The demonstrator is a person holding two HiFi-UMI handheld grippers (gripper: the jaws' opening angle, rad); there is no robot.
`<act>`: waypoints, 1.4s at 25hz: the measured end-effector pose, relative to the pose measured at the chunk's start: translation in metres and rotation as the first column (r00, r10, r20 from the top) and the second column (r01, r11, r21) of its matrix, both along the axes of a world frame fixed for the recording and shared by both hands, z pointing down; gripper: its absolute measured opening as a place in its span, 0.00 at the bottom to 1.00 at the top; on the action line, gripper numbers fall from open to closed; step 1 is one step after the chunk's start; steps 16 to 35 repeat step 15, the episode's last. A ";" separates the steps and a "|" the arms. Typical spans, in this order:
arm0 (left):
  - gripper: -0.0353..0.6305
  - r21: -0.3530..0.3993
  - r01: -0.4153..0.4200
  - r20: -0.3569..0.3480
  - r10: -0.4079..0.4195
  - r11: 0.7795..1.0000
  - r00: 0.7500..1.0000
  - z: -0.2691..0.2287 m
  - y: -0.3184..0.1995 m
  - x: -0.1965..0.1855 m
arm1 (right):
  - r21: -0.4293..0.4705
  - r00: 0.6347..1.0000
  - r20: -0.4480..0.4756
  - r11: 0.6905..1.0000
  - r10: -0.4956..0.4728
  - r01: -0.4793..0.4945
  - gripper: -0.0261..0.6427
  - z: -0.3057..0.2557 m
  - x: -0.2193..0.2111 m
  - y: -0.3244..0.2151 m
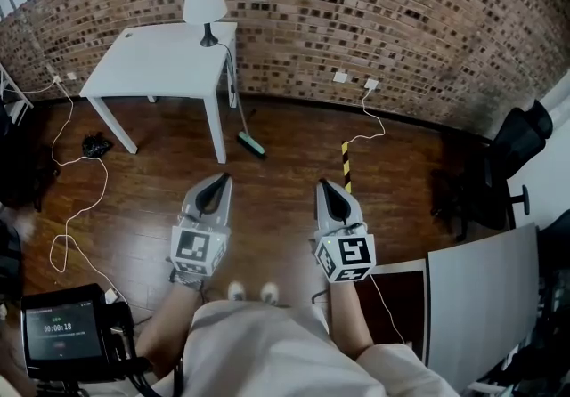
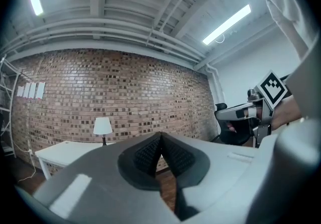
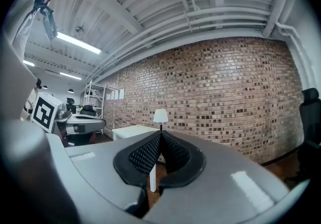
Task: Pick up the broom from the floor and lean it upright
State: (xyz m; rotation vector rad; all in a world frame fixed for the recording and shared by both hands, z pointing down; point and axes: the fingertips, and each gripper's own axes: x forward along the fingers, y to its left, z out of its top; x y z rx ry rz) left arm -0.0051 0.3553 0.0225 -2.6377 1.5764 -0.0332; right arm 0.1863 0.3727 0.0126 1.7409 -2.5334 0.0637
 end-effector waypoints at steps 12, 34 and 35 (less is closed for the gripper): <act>0.06 0.003 -0.020 0.022 0.020 1.000 1.000 0.000 0.005 0.000 | -0.004 1.000 -0.028 1.000 -0.001 0.001 0.06 0.005 -0.010 0.004; 0.05 0.000 -0.021 0.024 0.021 1.000 1.000 0.002 0.006 0.001 | -0.007 0.999 -0.032 1.000 0.000 -0.001 0.06 0.006 -0.009 0.005; 0.05 0.000 -0.021 0.024 0.021 1.000 1.000 0.002 0.006 0.001 | -0.007 0.999 -0.032 1.000 0.000 -0.001 0.06 0.006 -0.009 0.005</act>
